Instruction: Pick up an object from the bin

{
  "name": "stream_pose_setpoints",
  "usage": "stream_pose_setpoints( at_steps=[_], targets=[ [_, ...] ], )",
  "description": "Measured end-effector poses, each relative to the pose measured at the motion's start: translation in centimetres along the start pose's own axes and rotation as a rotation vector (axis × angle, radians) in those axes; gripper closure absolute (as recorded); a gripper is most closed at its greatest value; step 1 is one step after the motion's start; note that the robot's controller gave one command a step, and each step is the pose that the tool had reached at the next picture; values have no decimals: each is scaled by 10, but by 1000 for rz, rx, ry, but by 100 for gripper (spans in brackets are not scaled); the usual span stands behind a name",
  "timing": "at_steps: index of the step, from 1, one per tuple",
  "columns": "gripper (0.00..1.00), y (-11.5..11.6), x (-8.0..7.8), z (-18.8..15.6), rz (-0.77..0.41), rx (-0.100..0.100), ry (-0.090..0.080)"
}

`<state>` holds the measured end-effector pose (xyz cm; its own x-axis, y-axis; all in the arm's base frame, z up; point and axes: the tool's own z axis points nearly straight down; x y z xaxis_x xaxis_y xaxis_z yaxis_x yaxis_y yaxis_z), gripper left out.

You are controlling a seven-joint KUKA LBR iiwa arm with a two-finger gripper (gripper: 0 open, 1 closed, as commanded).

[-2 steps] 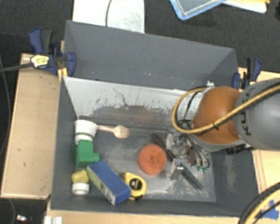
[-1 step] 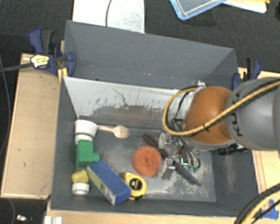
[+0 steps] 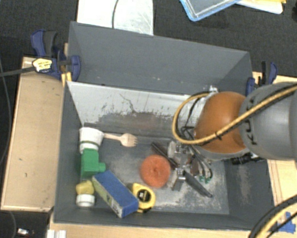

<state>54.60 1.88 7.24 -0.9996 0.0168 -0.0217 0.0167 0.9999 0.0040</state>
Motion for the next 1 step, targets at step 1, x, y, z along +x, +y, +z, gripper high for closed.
stream_pose_setpoints(
  at_steps=[1],
  targets=[
    [0, 0, 0, 0, 9, 0, 0]
  ],
)
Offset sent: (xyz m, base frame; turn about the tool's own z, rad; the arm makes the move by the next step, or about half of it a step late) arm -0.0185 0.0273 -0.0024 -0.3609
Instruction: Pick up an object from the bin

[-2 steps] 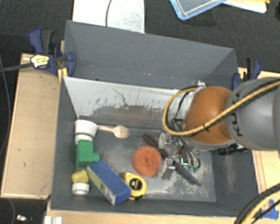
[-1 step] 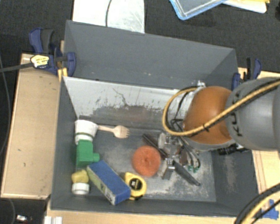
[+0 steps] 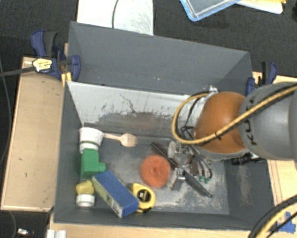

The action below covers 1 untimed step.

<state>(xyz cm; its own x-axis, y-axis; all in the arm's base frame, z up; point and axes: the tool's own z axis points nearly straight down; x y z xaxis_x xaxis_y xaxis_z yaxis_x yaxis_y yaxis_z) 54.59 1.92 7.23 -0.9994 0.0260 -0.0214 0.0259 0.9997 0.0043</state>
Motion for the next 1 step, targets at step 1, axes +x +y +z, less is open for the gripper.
stream_pose_setpoints(
  at_steps=[1],
  targets=[
    [0, 13, 8, 0, -119, 0, -3]
  ],
)
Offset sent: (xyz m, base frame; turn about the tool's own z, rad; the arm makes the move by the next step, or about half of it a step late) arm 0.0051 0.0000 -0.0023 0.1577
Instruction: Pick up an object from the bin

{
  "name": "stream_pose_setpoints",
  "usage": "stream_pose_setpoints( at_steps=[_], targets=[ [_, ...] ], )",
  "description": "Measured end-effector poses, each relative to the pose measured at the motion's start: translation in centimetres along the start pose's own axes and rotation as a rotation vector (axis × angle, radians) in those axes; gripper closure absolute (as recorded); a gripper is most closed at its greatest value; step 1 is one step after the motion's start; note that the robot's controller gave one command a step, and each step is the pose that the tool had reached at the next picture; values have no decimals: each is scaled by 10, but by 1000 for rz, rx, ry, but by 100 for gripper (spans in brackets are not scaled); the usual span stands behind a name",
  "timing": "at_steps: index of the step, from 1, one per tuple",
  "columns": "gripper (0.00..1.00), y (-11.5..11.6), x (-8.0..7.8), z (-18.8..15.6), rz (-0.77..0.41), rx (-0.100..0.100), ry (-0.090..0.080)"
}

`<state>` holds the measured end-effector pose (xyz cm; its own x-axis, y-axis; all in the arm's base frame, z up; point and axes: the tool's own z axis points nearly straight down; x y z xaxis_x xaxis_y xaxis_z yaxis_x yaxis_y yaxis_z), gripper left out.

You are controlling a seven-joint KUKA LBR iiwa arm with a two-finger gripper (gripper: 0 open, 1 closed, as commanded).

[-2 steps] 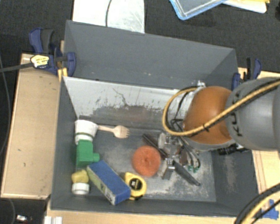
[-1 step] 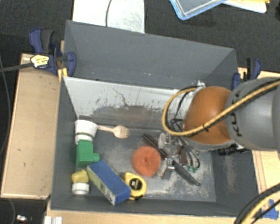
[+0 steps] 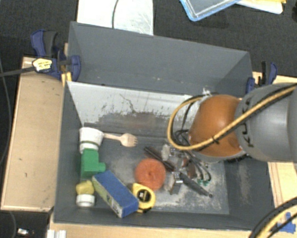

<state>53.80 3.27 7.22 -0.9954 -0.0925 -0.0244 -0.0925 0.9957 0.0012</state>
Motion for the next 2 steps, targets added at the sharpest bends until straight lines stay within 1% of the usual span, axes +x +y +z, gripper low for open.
stream_pose_setpoints(
  at_steps=[1, 2],
  targets=[
    [0, -5, -5, 0, -207, 1, -6],
    [0, -15, -39, 2, 81, -1, -8]
  ],
)
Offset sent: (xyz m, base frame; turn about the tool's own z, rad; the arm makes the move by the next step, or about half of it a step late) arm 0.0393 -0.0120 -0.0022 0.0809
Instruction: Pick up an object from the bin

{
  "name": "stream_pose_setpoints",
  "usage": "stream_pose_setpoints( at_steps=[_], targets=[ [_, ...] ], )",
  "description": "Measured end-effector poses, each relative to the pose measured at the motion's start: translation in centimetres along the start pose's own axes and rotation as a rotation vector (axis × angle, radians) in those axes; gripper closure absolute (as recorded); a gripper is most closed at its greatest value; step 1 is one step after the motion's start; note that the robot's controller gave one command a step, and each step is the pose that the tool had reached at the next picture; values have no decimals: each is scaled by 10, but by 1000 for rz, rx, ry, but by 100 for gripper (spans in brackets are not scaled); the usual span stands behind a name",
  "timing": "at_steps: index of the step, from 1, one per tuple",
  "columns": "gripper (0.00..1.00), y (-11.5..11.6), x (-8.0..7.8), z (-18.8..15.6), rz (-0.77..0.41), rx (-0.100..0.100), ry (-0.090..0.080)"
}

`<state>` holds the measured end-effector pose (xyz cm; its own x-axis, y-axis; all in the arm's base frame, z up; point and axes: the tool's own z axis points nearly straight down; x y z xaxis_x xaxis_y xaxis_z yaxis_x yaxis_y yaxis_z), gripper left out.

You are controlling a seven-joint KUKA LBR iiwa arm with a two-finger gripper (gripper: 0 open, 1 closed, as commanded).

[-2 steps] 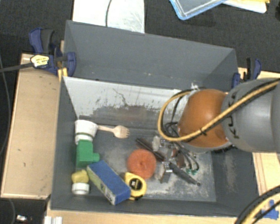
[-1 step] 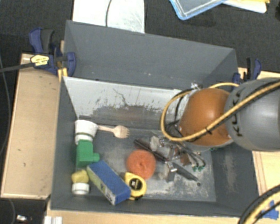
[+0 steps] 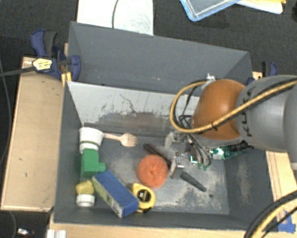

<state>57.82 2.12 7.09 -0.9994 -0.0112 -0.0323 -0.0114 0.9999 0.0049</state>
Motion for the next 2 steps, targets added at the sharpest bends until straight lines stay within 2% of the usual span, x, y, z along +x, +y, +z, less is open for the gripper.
stream_pose_setpoints(
  at_steps=[2],
  targets=[
    [0, 0, 0, 0, 13, 0, 1]
  ],
)
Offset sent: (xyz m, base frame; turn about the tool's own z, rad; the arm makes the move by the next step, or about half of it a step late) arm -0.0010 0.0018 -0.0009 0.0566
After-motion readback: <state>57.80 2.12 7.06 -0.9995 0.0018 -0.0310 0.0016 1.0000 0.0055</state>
